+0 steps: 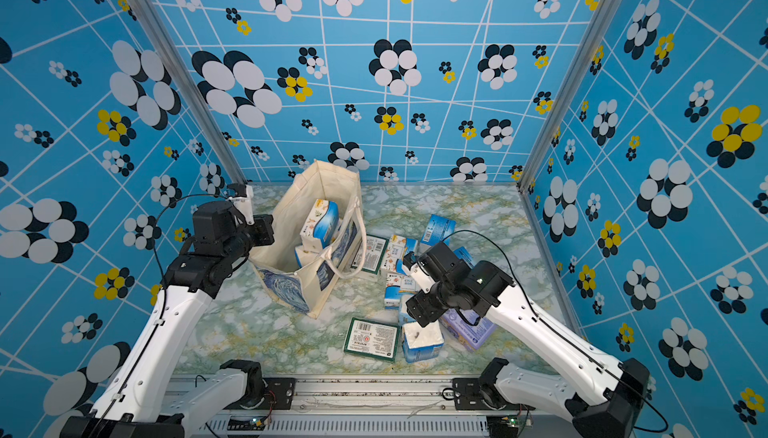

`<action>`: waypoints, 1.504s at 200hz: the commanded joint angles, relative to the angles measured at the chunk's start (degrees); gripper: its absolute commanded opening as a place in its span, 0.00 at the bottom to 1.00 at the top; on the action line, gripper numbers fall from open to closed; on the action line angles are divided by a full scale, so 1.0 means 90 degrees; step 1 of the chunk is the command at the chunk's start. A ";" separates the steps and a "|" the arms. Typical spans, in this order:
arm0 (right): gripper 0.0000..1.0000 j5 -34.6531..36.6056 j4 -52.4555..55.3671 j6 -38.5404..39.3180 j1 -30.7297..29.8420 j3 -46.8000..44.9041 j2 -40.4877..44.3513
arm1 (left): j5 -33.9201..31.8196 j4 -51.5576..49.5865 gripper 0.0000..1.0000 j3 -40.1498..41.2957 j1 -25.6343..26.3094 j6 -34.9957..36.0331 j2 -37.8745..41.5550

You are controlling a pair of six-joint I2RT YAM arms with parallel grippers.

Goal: Put tissues into the canvas bag
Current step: Pick up the pack of facial tissues from the center of the board.

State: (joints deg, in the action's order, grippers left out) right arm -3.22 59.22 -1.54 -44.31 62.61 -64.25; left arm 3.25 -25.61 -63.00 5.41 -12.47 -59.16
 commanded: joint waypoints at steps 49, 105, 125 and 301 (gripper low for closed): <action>0.88 0.0120 0.0009 0.1115 -0.0057 0.0046 -0.0068 | 0.0035 -0.0041 0.00 -0.0021 0.0044 0.0009 0.0088; 0.88 0.0016 -0.0112 0.1322 -0.0056 -0.0012 -0.0336 | 0.0018 -0.0038 0.00 -0.0030 0.0046 0.0009 0.0097; 0.88 -0.0032 -0.0193 0.1409 -0.0058 0.0001 -0.0432 | 0.0011 -0.0051 0.00 -0.0049 0.0043 0.0034 0.0088; 0.79 -0.0091 -0.0514 0.1821 -0.0061 0.0099 -0.1842 | 0.0032 -0.0017 0.00 0.0004 -0.0157 0.0145 0.0049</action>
State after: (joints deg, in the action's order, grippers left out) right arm -3.44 54.98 13.80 -44.51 62.61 -79.61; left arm 3.25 -25.63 -63.00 4.62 -12.01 -59.13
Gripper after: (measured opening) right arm 0.814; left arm 0.065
